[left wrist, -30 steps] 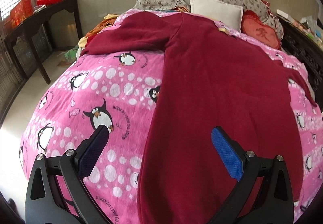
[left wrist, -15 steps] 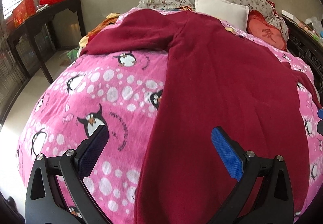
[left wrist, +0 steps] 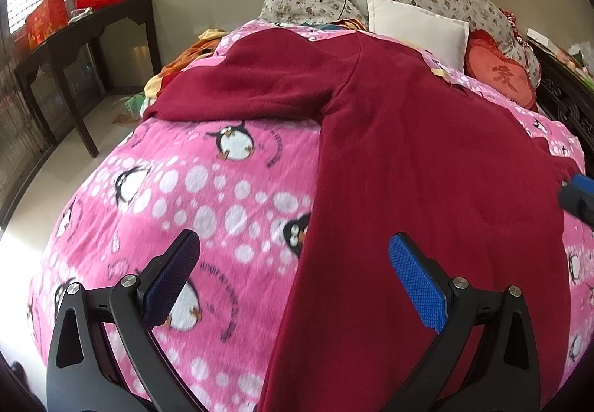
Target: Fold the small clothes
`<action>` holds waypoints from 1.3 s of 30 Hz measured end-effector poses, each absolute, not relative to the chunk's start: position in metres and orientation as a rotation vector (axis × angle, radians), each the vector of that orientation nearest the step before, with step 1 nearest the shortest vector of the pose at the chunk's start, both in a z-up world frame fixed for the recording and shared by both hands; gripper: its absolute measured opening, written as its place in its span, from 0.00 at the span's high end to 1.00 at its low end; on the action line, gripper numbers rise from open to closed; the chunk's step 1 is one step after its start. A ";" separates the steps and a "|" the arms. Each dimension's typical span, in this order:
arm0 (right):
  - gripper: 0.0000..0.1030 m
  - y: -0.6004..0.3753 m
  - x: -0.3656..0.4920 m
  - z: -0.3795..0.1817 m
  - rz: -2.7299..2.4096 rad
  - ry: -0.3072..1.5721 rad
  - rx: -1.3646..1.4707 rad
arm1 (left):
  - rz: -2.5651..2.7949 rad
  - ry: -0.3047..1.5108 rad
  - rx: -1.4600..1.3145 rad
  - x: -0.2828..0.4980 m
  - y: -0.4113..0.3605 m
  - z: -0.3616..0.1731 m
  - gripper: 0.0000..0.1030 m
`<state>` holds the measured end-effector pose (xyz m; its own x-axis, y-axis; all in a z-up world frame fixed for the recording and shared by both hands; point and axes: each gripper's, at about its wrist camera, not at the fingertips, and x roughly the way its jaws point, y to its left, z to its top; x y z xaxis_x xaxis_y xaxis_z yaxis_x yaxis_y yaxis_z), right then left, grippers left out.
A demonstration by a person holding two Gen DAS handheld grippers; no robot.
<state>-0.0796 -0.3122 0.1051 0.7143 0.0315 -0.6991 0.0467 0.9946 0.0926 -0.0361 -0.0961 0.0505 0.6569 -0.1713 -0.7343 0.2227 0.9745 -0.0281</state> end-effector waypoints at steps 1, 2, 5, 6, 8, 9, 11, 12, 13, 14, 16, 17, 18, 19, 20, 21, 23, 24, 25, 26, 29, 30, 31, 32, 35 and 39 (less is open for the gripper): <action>0.12 -0.314 -0.072 0.106 -0.011 0.773 0.125 | -0.225 0.823 0.069 -0.033 -0.098 0.051 0.01; 0.12 -0.315 -0.064 0.107 -0.019 0.774 0.144 | -0.223 0.822 0.073 -0.029 -0.099 0.052 0.01; 0.12 -0.314 -0.039 0.111 -0.017 0.763 0.205 | -0.209 0.809 0.072 -0.016 -0.101 0.058 0.01; 0.12 -0.312 -0.030 0.113 -0.017 0.758 0.211 | -0.205 0.804 0.065 -0.011 -0.101 0.060 0.01; 0.12 -0.308 -0.015 0.117 -0.029 0.740 0.207 | -0.202 0.802 0.043 0.000 -0.101 0.066 0.01; 0.12 -0.306 -0.008 0.119 -0.050 0.719 0.193 | -0.204 0.805 0.032 0.007 -0.103 0.068 0.01; 0.12 -0.305 0.007 0.117 -0.109 0.690 0.172 | -0.208 0.802 0.021 0.015 -0.108 0.071 0.01; 0.12 -0.306 0.010 0.115 -0.123 0.681 0.169 | -0.208 0.799 0.019 0.019 -0.112 0.071 0.01; 0.12 -0.308 0.014 0.111 -0.144 0.673 0.162 | -0.209 0.798 0.018 0.022 -0.114 0.071 0.01; 0.12 -0.310 0.018 0.107 -0.168 0.671 0.158 | -0.212 0.798 0.016 0.026 -0.119 0.070 0.01; 0.12 -0.317 0.022 0.094 -0.194 0.676 0.171 | -0.211 0.797 0.017 0.034 -0.127 0.067 0.01; 0.12 -0.320 0.023 0.089 -0.197 0.677 0.181 | -0.207 0.793 0.019 0.035 -0.129 0.065 0.01; 0.12 -0.324 0.023 0.083 -0.206 0.675 0.189 | -0.204 0.788 0.019 0.037 -0.131 0.063 0.01; 0.12 -0.327 0.024 0.079 -0.212 0.672 0.195 | -0.201 0.780 0.017 0.039 -0.133 0.060 0.01; 0.12 -0.331 0.024 0.077 -0.213 0.670 0.207 | -0.199 0.778 0.016 0.040 -0.134 0.058 0.01; 0.12 -0.333 0.024 0.077 -0.205 0.667 0.217 | -0.196 0.777 0.015 0.042 -0.135 0.055 0.01; 0.12 -0.338 0.024 0.079 -0.191 0.650 0.236 | -0.191 0.783 0.005 0.046 -0.137 0.049 0.01; 0.12 -0.338 0.023 0.080 -0.193 0.634 0.238 | -0.191 0.789 -0.003 0.047 -0.137 0.047 0.01; 0.12 -0.338 0.023 0.081 -0.190 0.627 0.236 | -0.194 0.798 -0.014 0.048 -0.137 0.043 0.01; 0.12 -0.338 0.024 0.081 -0.186 0.629 0.230 | -0.196 0.802 -0.016 0.048 -0.137 0.042 0.01; 0.12 -0.340 0.025 0.079 -0.193 0.640 0.233 | -0.187 0.789 0.001 0.046 -0.137 0.042 0.01; 0.12 -0.341 0.026 0.078 -0.192 0.642 0.241 | -0.183 0.779 0.006 0.044 -0.136 0.043 0.01; 0.12 -0.343 0.026 0.077 -0.188 0.646 0.251 | -0.181 0.766 0.011 0.042 -0.136 0.045 0.01; 0.12 -0.343 0.027 0.076 -0.182 0.651 0.261 | -0.182 0.760 0.012 0.041 -0.135 0.045 0.01; 0.12 -0.343 0.028 0.073 -0.170 0.664 0.274 | -0.186 0.761 0.020 0.039 -0.137 0.043 0.01; 0.12 -0.340 0.028 0.074 -0.165 0.661 0.264 | -0.182 0.774 0.030 0.041 -0.137 0.040 0.01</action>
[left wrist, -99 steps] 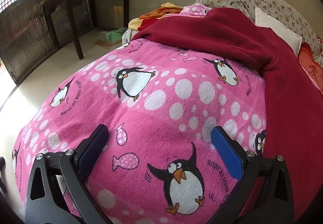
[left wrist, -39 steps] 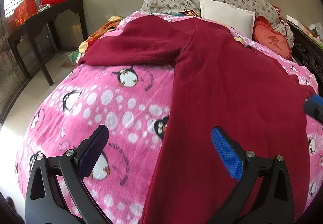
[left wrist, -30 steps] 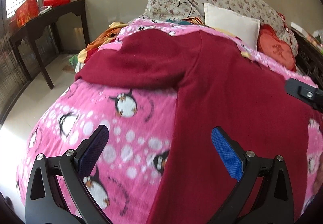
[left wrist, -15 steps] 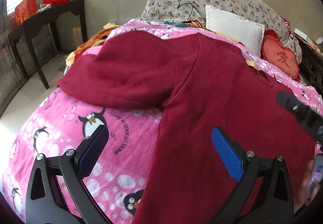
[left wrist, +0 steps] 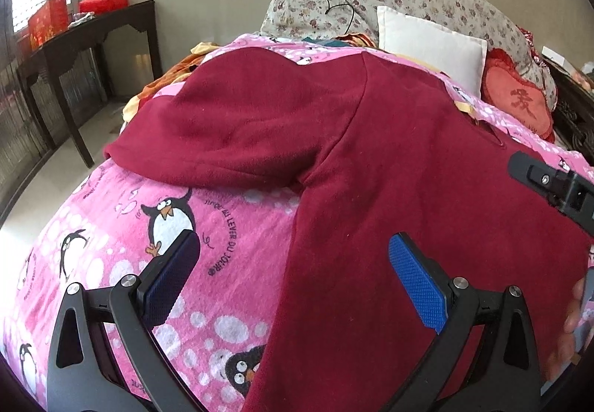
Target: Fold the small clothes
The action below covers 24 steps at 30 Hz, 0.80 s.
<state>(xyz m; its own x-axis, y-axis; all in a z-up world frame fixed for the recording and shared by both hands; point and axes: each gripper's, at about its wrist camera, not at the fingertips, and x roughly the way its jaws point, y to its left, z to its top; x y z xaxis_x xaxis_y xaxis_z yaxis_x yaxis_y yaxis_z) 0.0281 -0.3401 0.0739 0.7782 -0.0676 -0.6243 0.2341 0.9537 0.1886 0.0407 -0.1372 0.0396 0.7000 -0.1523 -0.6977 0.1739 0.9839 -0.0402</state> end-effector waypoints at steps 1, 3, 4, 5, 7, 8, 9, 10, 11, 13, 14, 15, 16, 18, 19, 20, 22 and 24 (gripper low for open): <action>0.12 -0.340 0.028 0.074 -0.164 0.659 0.264 | -0.181 0.774 0.025 0.041 -0.136 0.040 0.01; 0.12 -0.339 0.029 0.073 -0.159 0.663 0.265 | -0.181 0.773 0.016 0.041 -0.135 0.040 0.01; 0.12 -0.339 0.030 0.072 -0.158 0.667 0.264 | -0.180 0.775 0.011 0.042 -0.134 0.040 0.01; 0.12 -0.339 0.031 0.071 -0.156 0.676 0.263 | -0.178 0.778 0.010 0.042 -0.133 0.040 0.01; 0.12 -0.339 0.033 0.068 -0.149 0.690 0.267 | -0.176 0.789 0.009 0.044 -0.131 0.039 0.01; 0.12 -0.339 0.033 0.067 -0.141 0.695 0.274 | -0.177 0.795 0.006 0.045 -0.129 0.039 0.01; 0.12 -0.339 0.034 0.067 -0.136 0.697 0.278 | -0.178 0.800 -0.010 0.047 -0.125 0.041 0.01; 0.12 -0.339 0.034 0.067 -0.131 0.698 0.281 | -0.179 0.803 -0.036 0.048 -0.118 0.043 0.01; 0.12 -0.338 0.034 0.067 -0.123 0.699 0.286 | -0.177 0.805 -0.064 0.050 -0.111 0.045 0.01; 0.12 -0.337 0.034 0.067 -0.106 0.702 0.297 | -0.171 0.822 -0.136 0.058 -0.094 0.050 0.01; 0.12 -0.336 0.033 0.067 -0.101 0.702 0.298 | -0.170 0.837 -0.182 0.063 -0.084 0.052 0.01; 0.12 -0.336 0.033 0.068 -0.099 0.702 0.297 | -0.173 0.859 -0.245 0.070 -0.069 0.053 0.01; 0.12 -0.335 0.033 0.069 -0.096 0.701 0.296 | -0.171 0.876 -0.301 0.076 -0.058 0.053 0.01; 0.12 -0.334 0.032 0.071 -0.092 0.697 0.300 | -0.154 0.898 -0.426 0.086 -0.034 0.051 0.01; 0.12 -0.335 0.031 0.071 -0.089 0.695 0.307 | -0.139 0.905 -0.515 0.093 -0.017 0.048 0.01; 0.12 -0.336 0.031 0.072 -0.085 0.694 0.315 | -0.129 0.908 -0.575 0.098 -0.007 0.046 0.01; 0.12 -0.337 0.031 0.072 -0.077 0.693 0.331 | -0.103 0.917 -0.672 0.111 0.012 0.041 0.02; 0.12 -0.338 0.032 0.071 -0.071 0.698 0.343 | -0.093 0.937 -0.757 0.128 0.028 0.034 0.05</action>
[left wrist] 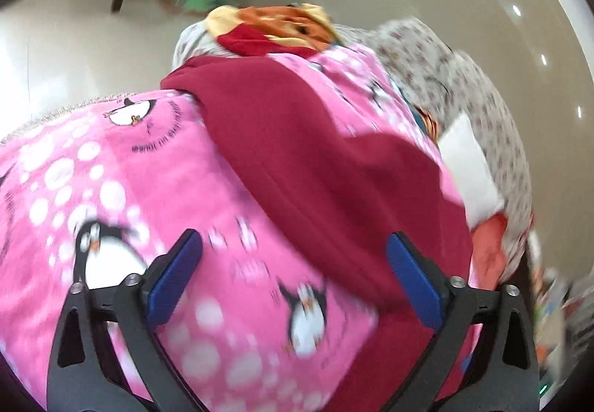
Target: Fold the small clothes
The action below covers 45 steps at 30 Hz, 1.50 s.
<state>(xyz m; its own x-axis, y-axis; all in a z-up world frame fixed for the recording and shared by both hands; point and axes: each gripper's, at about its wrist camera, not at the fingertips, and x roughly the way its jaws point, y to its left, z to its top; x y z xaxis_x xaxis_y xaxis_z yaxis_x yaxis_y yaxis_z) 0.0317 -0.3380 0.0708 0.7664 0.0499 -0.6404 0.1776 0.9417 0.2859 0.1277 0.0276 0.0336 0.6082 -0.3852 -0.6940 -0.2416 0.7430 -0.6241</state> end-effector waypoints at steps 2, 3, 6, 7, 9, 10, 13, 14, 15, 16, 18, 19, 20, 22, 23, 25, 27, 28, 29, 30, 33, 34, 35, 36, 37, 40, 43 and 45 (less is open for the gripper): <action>0.12 -0.338 0.033 0.069 -0.063 0.705 0.348 | -0.082 0.945 -0.851 0.144 0.041 0.024 0.05; 0.12 -0.338 0.034 0.069 -0.059 0.709 0.351 | -0.074 0.937 -0.882 0.147 0.046 0.019 0.05; 0.13 -0.337 0.035 0.067 -0.053 0.715 0.352 | -0.026 0.885 -0.938 0.166 0.058 0.010 0.05; 0.13 -0.337 0.035 0.066 -0.052 0.716 0.353 | -0.024 0.871 -0.944 0.171 0.060 0.010 0.05; 0.13 -0.338 0.035 0.065 -0.052 0.718 0.357 | -0.029 0.857 -0.952 0.178 0.064 0.008 0.06; 0.12 -0.338 0.035 0.065 -0.053 0.719 0.359 | -0.051 0.846 -0.959 0.183 0.065 0.009 0.21; 0.12 -0.340 0.035 0.064 -0.053 0.724 0.369 | -0.120 0.875 -0.975 0.198 0.066 0.006 0.59; 0.12 -0.341 0.035 0.063 -0.050 0.725 0.375 | -0.120 0.875 -0.961 0.199 0.067 0.009 0.69; 0.13 -0.341 0.035 0.064 -0.048 0.725 0.380 | -0.122 0.874 -0.941 0.200 0.066 0.012 0.74; 0.12 -0.342 0.034 0.065 -0.045 0.722 0.386 | -0.128 0.871 -0.913 0.201 0.066 0.019 0.81; 0.13 -0.346 0.034 0.068 -0.044 0.714 0.393 | -0.156 0.838 -0.879 0.195 0.065 0.037 0.84; 0.13 -0.347 0.033 0.069 -0.043 0.710 0.396 | -0.177 0.814 -0.860 0.190 0.062 0.051 0.84; 0.13 -0.349 0.031 0.072 -0.042 0.702 0.405 | -0.204 0.786 -0.830 0.182 0.056 0.068 0.84; 0.13 -0.354 0.028 0.077 -0.047 0.686 0.418 | -0.293 0.725 -0.736 0.163 0.031 0.107 0.84; 0.13 -0.358 0.027 0.080 -0.053 0.676 0.426 | -0.331 0.704 -0.700 0.155 0.020 0.120 0.84; 0.13 -0.369 0.020 0.089 -0.065 0.646 0.445 | -0.464 0.650 -0.606 0.130 -0.020 0.153 0.84; 0.12 -0.381 0.013 0.098 -0.082 0.615 0.465 | -0.605 0.644 -0.509 0.106 -0.066 0.171 0.84; 0.12 -0.388 0.009 0.103 -0.092 0.598 0.474 | -0.673 0.650 -0.463 0.096 -0.090 0.175 0.84; 0.12 -0.398 0.004 0.109 -0.110 0.577 0.479 | -0.731 0.660 -0.428 0.087 -0.110 0.176 0.84; 0.12 -0.406 -0.001 0.114 -0.135 0.560 0.479 | -0.787 0.677 -0.392 0.078 -0.130 0.173 0.84; 0.12 -0.435 -0.020 0.126 -0.245 0.506 0.492 | -0.935 0.773 -0.304 0.059 -0.189 0.143 0.84; 0.12 -0.445 -0.025 0.128 -0.279 0.493 0.508 | -0.955 0.807 -0.282 0.056 -0.202 0.130 0.80; 0.12 -0.452 -0.027 0.128 -0.293 0.490 0.521 | -0.972 0.848 -0.253 0.055 -0.214 0.114 0.66; 0.12 -0.460 -0.029 0.128 -0.298 0.489 0.542 | -0.991 0.889 -0.235 0.055 -0.220 0.101 0.57; 0.12 -0.466 -0.030 0.127 -0.294 0.489 0.559 | -1.005 0.923 -0.227 0.053 -0.221 0.091 0.47; 0.12 -0.472 -0.028 0.121 -0.291 0.504 0.582 | -0.992 0.899 -0.208 0.044 -0.205 0.089 0.44; 0.12 -0.461 -0.014 0.111 -0.231 0.554 0.576 | -0.911 0.813 -0.194 0.037 -0.175 0.105 0.33; 0.12 -0.447 -0.006 0.107 -0.192 0.586 0.555 | -0.822 0.757 -0.195 0.039 -0.153 0.109 0.26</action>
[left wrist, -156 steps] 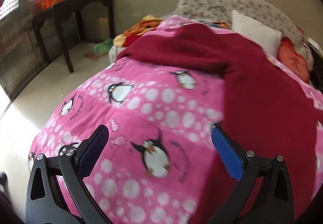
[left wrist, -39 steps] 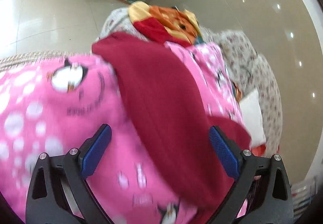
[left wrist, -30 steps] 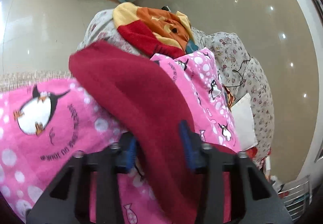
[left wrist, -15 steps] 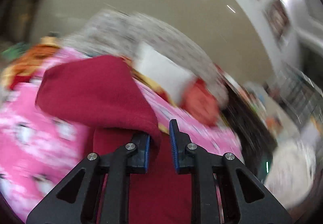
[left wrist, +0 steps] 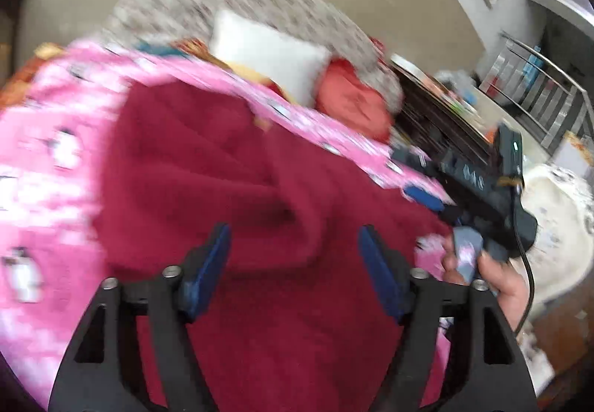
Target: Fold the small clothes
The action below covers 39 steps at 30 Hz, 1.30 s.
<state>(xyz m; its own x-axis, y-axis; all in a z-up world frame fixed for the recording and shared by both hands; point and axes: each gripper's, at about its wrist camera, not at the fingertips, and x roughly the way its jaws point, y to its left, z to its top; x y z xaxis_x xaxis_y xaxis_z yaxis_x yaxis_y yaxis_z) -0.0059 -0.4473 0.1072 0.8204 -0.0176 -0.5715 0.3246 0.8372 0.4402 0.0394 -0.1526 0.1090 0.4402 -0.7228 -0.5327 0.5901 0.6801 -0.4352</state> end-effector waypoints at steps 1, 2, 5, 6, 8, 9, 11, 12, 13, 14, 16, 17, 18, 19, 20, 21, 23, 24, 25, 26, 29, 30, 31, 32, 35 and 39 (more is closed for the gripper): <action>0.12 -0.437 0.000 0.105 -0.175 0.602 0.532 | -0.759 0.734 -0.193 0.042 -0.142 0.108 0.23; 0.12 -0.426 0.006 0.103 -0.158 0.617 0.506 | -0.681 0.714 -0.175 0.045 -0.135 0.105 0.23; 0.12 -0.396 0.022 0.100 -0.124 0.663 0.426 | -0.543 0.700 -0.110 0.053 -0.127 0.087 0.23; 0.12 -0.384 0.029 0.100 -0.112 0.666 0.392 | -0.528 0.711 -0.096 0.054 -0.127 0.080 0.23; 0.12 -0.361 0.048 0.098 -0.109 0.698 0.300 | -0.534 0.754 -0.087 0.063 -0.134 0.066 0.23; 0.12 -0.355 0.060 0.094 -0.125 0.730 0.259 | -0.530 0.773 -0.092 0.067 -0.135 0.060 0.23; 0.12 -0.345 0.087 0.086 -0.164 0.783 0.193 | -0.526 0.784 -0.103 0.068 -0.138 0.053 0.23; 0.13 -0.342 0.103 0.079 -0.182 0.817 0.166 | -0.527 0.784 -0.106 0.067 -0.137 0.052 0.23; 0.30 -0.344 0.114 0.073 -0.185 0.842 0.158 | -0.528 0.778 -0.107 0.067 -0.135 0.051 0.23; 0.49 -0.348 0.121 0.066 -0.166 0.861 0.171 | -0.528 0.775 -0.104 0.068 -0.133 0.051 0.23; 0.62 -0.357 0.115 0.067 -0.137 0.845 0.190 | -0.519 0.773 -0.089 0.069 -0.133 0.046 0.23; 0.79 -0.362 0.103 0.072 -0.115 0.831 0.197 | -0.517 0.789 -0.096 0.070 -0.130 0.043 0.23; 0.83 -0.365 0.094 0.077 -0.095 0.825 0.211 | -0.524 0.806 -0.113 0.071 -0.124 0.039 0.23; 0.84 -0.369 0.077 0.085 -0.061 0.804 0.231 | -0.534 0.827 -0.146 0.074 -0.120 0.036 0.23; 0.84 -0.372 0.055 0.095 -0.037 0.775 0.226 | -0.537 0.830 -0.165 0.075 -0.118 0.036 0.23; 0.84 -0.372 0.039 0.102 -0.036 0.757 0.204 | -0.540 0.831 -0.181 0.075 -0.116 0.037 0.23; 0.84 -0.374 -0.012 0.112 -0.024 0.726 0.147 | -0.544 0.834 -0.204 0.074 -0.113 0.038 0.23; 0.84 -0.375 -0.030 0.111 -0.005 0.737 0.141 | -0.543 0.835 -0.205 0.074 -0.112 0.038 0.23; 0.84 -0.377 -0.053 0.107 0.028 0.770 0.146 | -0.542 0.836 -0.204 0.073 -0.112 0.038 0.23; 0.82 -0.379 -0.064 0.103 0.049 0.793 0.159 | -0.541 0.836 -0.199 0.073 -0.113 0.038 0.23; 0.57 -0.399 -0.102 0.094 0.080 0.816 0.295 | -0.529 0.833 -0.176 0.072 -0.118 0.039 0.23; 0.53 -0.406 -0.108 0.098 0.068 0.800 0.314 | -0.525 0.833 -0.168 0.072 -0.119 0.038 0.23; 0.52 -0.408 -0.109 0.105 0.045 0.776 0.299 | -0.521 0.830 -0.153 0.071 -0.121 0.037 0.23; 0.52 -0.408 -0.109 0.115 0.003 0.740 0.255 | -0.521 0.827 -0.143 0.070 -0.122 0.037 0.23; 0.41 -0.404 -0.105 0.132 -0.095 0.661 0.178 | -0.533 0.821 -0.136 0.067 -0.122 0.037 0.23; 0.37 -0.394 -0.059 0.115 -0.024 0.677 0.065 | -0.548 0.828 -0.164 0.070 -0.117 0.035 0.23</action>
<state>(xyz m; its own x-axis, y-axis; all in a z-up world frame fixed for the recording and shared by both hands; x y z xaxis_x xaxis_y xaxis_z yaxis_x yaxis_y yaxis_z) -0.0593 -0.3939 0.1148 0.7794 -0.0011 -0.6265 0.0436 0.9977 0.0524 0.0697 -0.1175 0.0352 0.5476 -0.5222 -0.6538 0.3974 0.8499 -0.3460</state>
